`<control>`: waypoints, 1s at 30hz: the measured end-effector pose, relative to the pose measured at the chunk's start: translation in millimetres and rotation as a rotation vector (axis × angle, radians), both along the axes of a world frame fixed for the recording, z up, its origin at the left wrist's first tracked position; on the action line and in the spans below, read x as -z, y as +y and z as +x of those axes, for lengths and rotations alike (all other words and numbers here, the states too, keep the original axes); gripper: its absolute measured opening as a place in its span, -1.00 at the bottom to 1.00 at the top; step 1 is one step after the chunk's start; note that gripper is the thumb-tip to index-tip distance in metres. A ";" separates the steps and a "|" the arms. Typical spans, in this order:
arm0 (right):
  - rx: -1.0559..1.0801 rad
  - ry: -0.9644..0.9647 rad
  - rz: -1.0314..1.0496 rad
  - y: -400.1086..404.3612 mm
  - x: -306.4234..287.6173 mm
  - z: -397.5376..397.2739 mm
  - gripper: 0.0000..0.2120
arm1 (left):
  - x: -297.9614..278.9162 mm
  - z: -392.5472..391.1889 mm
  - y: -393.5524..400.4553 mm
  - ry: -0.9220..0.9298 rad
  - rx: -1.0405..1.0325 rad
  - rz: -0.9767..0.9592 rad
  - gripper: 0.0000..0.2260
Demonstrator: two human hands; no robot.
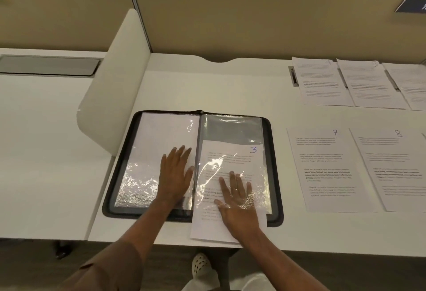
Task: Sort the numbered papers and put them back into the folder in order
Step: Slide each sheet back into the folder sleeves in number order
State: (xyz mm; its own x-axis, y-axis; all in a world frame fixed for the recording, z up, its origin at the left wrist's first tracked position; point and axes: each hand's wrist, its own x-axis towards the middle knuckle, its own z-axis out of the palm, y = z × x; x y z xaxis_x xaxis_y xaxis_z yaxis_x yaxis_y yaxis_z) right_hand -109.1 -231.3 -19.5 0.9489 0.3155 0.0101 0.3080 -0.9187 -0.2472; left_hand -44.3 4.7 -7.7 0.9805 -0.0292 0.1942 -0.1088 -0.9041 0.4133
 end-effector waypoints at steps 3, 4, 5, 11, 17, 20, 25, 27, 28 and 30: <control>-0.009 -0.038 -0.016 -0.2 7.0 11.2 -0.38 | 21.6 -0.2 4.8 0.128 0.047 0.171 -0.43; -0.005 -0.049 -0.037 -0.3 9.4 18.9 -0.38 | 22.4 0.8 5.1 0.148 0.046 0.185 -0.43; -0.005 -0.056 -0.066 0.2 11.7 28.7 -0.38 | 20.9 1.8 4.6 0.161 0.044 0.195 -0.43; 0.074 -0.035 -0.082 7.0 20.1 96.7 -0.38 | 21.5 0.8 3.3 0.177 0.029 0.228 -0.43; 0.045 -0.121 -0.047 5.0 23.9 82.5 -0.39 | 18.9 -0.1 4.2 0.192 0.025 0.229 -0.44; -0.013 -0.157 0.007 6.8 21.2 33.0 -0.44 | 18.9 -0.6 4.5 0.178 0.022 0.224 -0.44; -0.038 -0.197 -0.001 8.8 26.4 31.4 -0.44 | 19.9 2.0 2.6 0.179 0.029 0.234 -0.44; -0.021 -0.191 -0.003 11.7 31.7 55.8 -0.43 | 20.1 1.1 3.6 0.181 0.025 0.235 -0.44; -0.016 -0.178 -0.011 13.4 32.0 63.0 -0.43 | 20.1 0.6 4.1 0.184 0.025 0.235 -0.44; -0.019 -0.181 -0.012 14.9 31.8 68.3 -0.46 | 20.4 0.0 4.6 0.185 0.028 0.237 -0.44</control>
State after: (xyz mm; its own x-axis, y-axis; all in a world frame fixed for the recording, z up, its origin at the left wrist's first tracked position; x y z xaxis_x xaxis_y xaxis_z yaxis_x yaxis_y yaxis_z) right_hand -40.9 -216.3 -51.3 0.9257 0.3348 0.1760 0.3642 -0.9147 -0.1754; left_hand -44.3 9.3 -28.1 0.9968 -0.0801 -0.0037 -0.0776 -0.9753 0.2067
